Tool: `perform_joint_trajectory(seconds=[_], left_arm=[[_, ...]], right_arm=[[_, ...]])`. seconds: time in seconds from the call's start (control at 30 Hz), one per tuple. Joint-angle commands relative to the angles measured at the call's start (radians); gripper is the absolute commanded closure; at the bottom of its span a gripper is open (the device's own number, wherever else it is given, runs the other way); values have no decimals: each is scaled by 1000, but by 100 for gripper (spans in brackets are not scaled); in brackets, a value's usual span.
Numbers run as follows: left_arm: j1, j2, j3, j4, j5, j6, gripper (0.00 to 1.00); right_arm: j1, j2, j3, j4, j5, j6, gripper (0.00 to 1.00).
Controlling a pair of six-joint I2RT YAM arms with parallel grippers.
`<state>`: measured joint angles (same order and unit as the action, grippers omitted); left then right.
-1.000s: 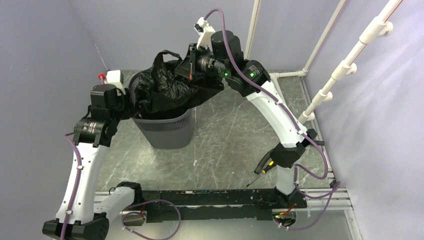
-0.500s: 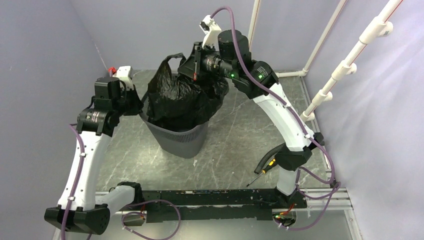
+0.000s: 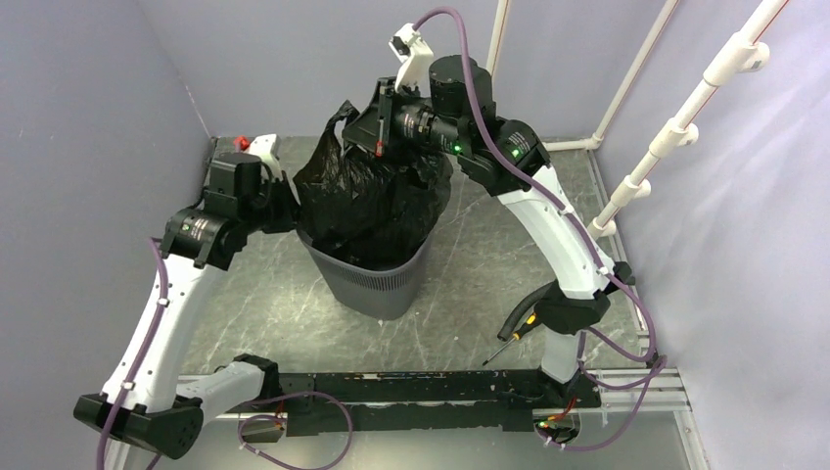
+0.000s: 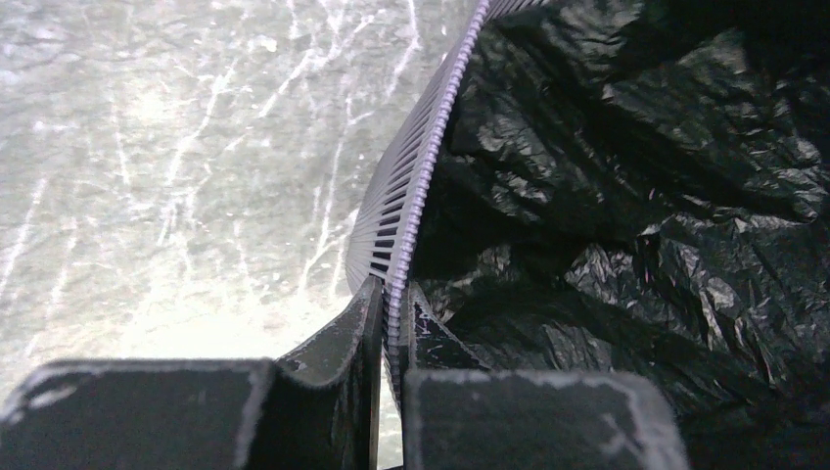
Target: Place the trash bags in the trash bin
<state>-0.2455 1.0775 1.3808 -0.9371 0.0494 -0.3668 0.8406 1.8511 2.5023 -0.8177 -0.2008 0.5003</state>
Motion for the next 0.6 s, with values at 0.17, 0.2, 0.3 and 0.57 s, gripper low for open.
perform_joint_trajectory(seconds=[0.17,0.2,0.3,0.57], left_arm=[[-147,-103,-79,29,-186,-288,98],[-149,-115,-90,35,-197,-310,98],[-164,-136,-102,40,-238,-376,97],[-249,-148,-132,56,-348,-570,98]], right_arm=[[-3,-14,-49,103,180,122,100],[3,-14,-64,92,189,130,100],[43,-2,-65,44,291,127,100],[96,13,-57,46,438,139,100]])
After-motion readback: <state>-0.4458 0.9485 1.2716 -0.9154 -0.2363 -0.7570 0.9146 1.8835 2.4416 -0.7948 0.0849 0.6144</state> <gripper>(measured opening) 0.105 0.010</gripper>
